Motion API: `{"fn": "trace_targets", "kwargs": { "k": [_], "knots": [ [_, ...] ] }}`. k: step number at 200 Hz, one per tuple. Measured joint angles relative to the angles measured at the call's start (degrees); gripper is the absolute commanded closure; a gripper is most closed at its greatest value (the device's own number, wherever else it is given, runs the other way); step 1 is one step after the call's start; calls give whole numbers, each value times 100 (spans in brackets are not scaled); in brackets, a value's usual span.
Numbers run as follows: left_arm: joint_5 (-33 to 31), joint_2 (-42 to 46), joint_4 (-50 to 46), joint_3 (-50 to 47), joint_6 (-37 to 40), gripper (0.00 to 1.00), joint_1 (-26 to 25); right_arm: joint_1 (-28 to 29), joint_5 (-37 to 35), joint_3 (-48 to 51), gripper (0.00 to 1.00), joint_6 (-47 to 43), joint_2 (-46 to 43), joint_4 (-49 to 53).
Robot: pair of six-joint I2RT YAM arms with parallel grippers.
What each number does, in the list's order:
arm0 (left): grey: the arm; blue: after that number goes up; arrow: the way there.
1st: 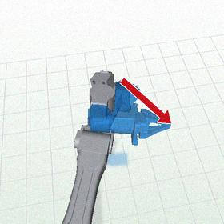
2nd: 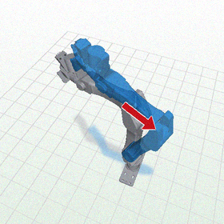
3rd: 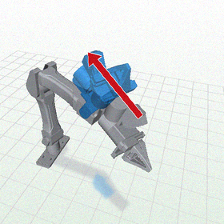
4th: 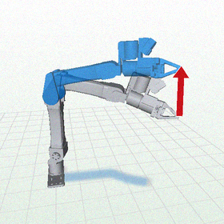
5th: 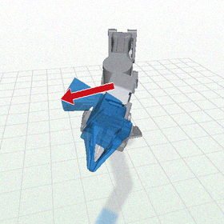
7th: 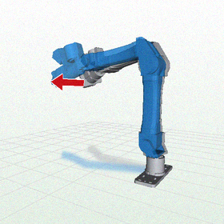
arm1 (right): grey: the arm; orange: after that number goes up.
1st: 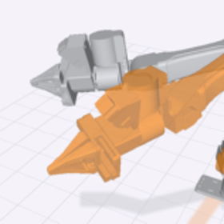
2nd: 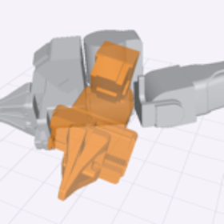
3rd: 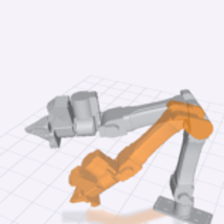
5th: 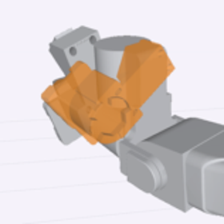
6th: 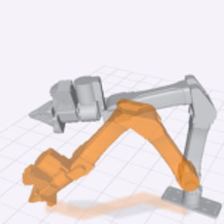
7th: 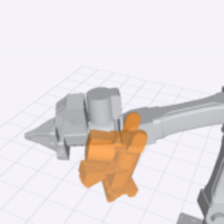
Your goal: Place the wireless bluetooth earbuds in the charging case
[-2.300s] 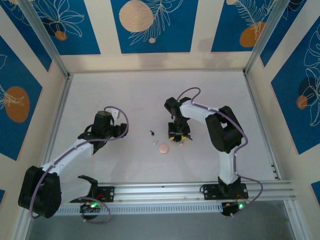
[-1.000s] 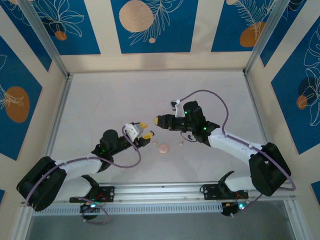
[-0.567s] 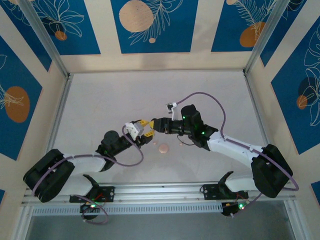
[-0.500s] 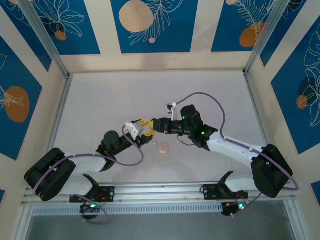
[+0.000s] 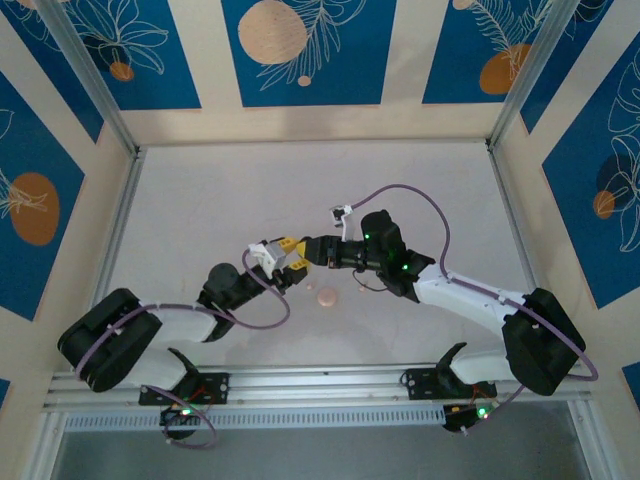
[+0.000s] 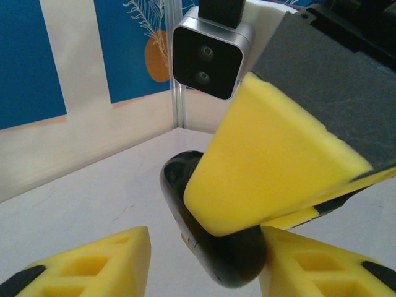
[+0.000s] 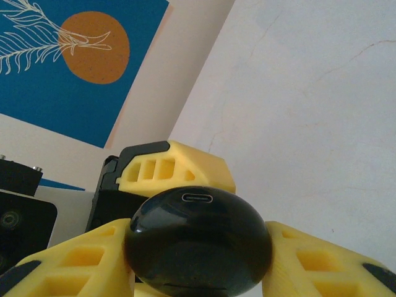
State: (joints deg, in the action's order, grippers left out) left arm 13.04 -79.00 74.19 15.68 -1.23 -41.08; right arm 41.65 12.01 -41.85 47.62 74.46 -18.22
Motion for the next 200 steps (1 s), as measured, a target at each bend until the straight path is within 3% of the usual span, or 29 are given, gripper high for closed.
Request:
{"fn": "trace_targets", "kwargs": {
  "k": [63,95,120,146,200],
  "knots": [
    [68,-74,129,0,-133,80,-37,2,-125,-2,58,-2,0,-48],
    [107,-72,125,2,-186,86,-35,15,-170,-2,35,-92,-33,-4],
    [162,-11,85,2,-234,87,-35,39,-321,116,27,-450,-387,245],
    [391,81,-94,33,-289,88,-15,-55,-457,345,26,-1126,-1134,380],
    [1482,61,-273,313,-470,88,87,-763,271,713,43,-2879,-2310,496]
  ]
}}
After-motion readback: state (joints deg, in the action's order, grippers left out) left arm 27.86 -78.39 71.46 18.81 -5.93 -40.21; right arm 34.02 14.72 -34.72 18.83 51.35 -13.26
